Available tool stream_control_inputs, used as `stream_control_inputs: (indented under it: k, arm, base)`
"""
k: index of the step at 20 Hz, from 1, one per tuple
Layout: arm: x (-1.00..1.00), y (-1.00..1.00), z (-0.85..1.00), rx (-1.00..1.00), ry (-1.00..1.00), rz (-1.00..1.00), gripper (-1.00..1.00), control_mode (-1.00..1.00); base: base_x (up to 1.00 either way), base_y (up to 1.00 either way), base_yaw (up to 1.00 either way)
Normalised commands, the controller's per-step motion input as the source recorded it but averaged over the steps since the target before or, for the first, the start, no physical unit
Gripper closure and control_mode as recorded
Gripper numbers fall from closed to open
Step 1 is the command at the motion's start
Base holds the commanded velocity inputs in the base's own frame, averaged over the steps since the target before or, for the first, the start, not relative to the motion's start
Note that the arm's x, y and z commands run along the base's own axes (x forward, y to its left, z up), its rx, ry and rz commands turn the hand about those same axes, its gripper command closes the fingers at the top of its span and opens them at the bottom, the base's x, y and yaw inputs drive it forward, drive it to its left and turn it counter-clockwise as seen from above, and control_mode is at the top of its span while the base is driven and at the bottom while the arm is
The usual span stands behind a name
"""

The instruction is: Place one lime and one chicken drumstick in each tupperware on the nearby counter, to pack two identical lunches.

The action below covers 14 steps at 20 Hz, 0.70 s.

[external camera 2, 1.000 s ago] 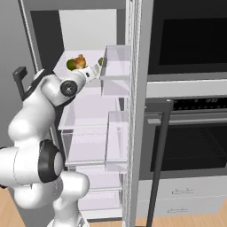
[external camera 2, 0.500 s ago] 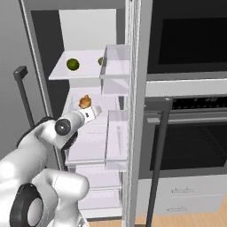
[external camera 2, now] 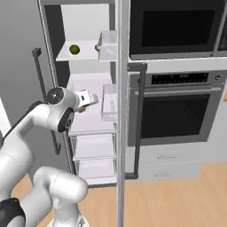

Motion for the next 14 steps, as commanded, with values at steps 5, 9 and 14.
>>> stream_control_inputs:
  k: [5,9,14]
  arm:
    - [0.00,0.00,0.00,0.00,0.00,0.00,1.00,1.00]
    - [0.00,0.00,0.00,0.00,0.00,0.00,1.00,1.00]
    - [0.00,0.00,0.00,0.00,0.00,0.00,1.00,1.00]
  base:
    - [-1.00,-0.26,-0.11]
    - [-1.00,-0.99,-0.26]
    - [0.26,-1.00,-0.25]
